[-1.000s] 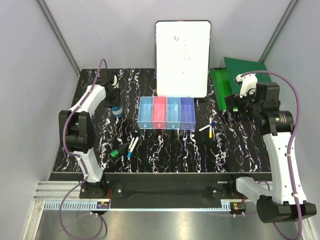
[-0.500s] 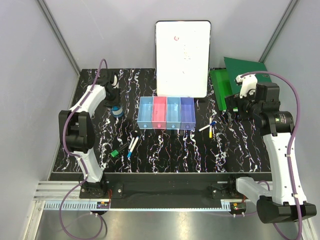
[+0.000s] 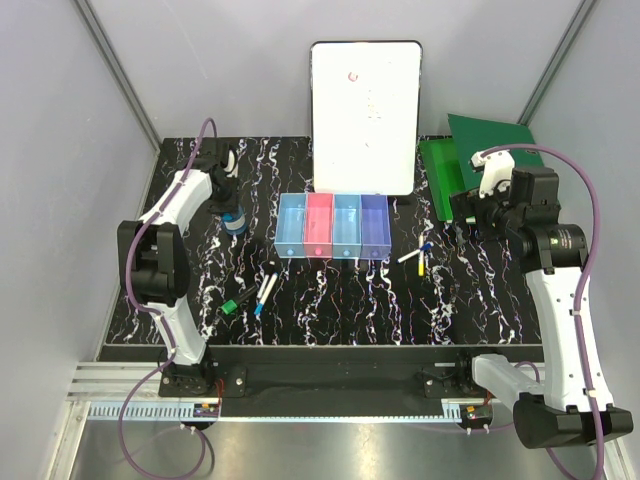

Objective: Sort the stationery into containers
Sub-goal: Pick up the pen from the center of the board.

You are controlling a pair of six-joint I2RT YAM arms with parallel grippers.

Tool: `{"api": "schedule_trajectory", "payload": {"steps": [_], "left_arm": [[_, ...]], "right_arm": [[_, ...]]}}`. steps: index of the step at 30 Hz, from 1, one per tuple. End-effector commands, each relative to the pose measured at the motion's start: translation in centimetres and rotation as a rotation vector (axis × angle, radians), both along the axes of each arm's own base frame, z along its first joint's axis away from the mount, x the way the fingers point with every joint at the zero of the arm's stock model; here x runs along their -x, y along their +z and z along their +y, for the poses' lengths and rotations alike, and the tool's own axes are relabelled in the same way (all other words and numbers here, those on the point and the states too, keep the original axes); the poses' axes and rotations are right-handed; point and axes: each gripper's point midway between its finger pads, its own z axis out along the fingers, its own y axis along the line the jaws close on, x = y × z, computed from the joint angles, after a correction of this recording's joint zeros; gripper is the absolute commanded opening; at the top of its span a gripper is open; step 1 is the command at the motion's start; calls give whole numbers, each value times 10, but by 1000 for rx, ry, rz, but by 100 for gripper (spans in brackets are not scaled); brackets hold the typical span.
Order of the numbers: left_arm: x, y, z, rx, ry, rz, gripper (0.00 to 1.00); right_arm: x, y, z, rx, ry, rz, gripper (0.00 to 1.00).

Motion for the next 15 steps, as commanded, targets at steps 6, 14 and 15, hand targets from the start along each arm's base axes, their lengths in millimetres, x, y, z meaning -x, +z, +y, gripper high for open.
{"api": "schedule_trajectory", "payload": {"steps": [6,14,15], "left_arm": [[-2,30,8,-49,-9,-77,15],[-5,68,11,-63,-19,-172,0],[-7,74,10,-55,-23,-189,0]], "right_arm": [[-1,7,0,1,5,-41,98],[-2,5,1,-1,11,-33,98],[-3,5,1,-3,12,-35,98]]}}
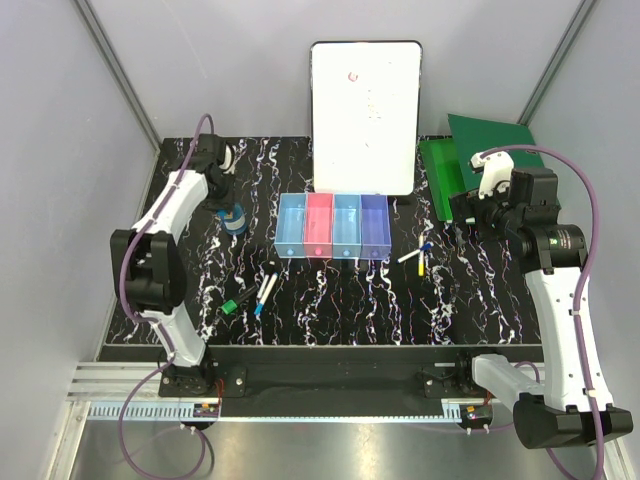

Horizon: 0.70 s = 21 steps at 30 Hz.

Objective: Sort the stationery into containers
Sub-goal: Pick up the pen from the center of the board.

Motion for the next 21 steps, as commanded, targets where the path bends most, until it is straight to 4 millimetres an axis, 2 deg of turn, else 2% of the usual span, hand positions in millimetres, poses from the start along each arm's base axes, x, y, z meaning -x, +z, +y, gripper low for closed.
{"api": "schedule_trajectory", "payload": {"steps": [1,5,8,12,14,17,20,21], "left_arm": [[-11,59,1,-13,-37,-161,0],[-8,78,-8,-27,-162,-203,0],[-4,85,-16,-63,-240,-222,0],[3,86,-37,-92,-329,-228,0],[4,81,-44,-83,-311,-219,0],[8,67,-69,-30,-317,-185,0],[18,54,-110,-9,-405,-151,0],[18,52,-116,-23,-419,-152,0]], "right_arm": [[-4,8,1,-1,14,-38,98],[-6,8,0,13,20,-39,98],[-5,8,0,36,43,-48,98],[-4,11,5,28,74,-63,98],[-4,12,7,20,81,-66,98],[-5,15,7,13,77,-71,97],[-3,18,6,15,70,-81,97],[-2,18,5,20,70,-84,97]]}}
